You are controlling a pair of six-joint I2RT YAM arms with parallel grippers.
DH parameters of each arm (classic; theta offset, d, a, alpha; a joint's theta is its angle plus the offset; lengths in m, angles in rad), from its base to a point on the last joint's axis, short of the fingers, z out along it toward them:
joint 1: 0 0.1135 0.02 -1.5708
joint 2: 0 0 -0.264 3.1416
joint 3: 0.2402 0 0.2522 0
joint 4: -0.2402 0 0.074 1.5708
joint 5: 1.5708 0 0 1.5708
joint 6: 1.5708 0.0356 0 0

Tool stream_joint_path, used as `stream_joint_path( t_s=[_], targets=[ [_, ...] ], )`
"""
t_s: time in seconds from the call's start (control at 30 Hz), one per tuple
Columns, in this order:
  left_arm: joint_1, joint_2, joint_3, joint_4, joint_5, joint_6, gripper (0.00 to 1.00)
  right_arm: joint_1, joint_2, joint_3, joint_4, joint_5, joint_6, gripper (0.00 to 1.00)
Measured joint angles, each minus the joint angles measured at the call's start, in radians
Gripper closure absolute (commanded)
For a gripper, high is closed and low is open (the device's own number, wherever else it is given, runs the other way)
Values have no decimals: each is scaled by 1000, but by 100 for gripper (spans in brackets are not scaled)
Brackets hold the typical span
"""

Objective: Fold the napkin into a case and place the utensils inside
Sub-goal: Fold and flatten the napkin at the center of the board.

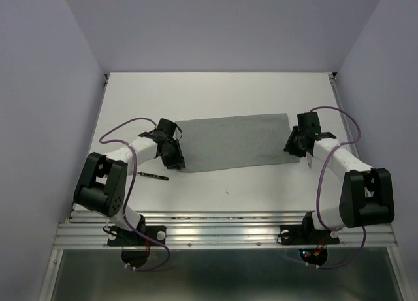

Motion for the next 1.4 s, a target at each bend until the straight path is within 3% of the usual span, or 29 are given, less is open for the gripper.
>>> stream_joint_path(
  t_s=[0.17, 0.37, 0.7, 1.2, 1.4],
  targets=[
    [-1, 0, -10, -9, -4, -2, 55, 0, 0, 0, 0, 0, 0, 67],
    [-11, 0, -10, -10, -4, -2, 63, 0, -1, -1, 0, 0, 0, 67],
    [-20, 0, -10, -34, -5, -2, 60, 0, -10, -7, 0, 0, 0, 67],
    [-24, 0, -10, -34, -13, -11, 69, 0, -10, -11, -1, 0, 0, 67],
    [-25, 9, -10, -32, -13, -13, 67, 0, -11, -11, -1, 0, 0, 67]
  ],
)
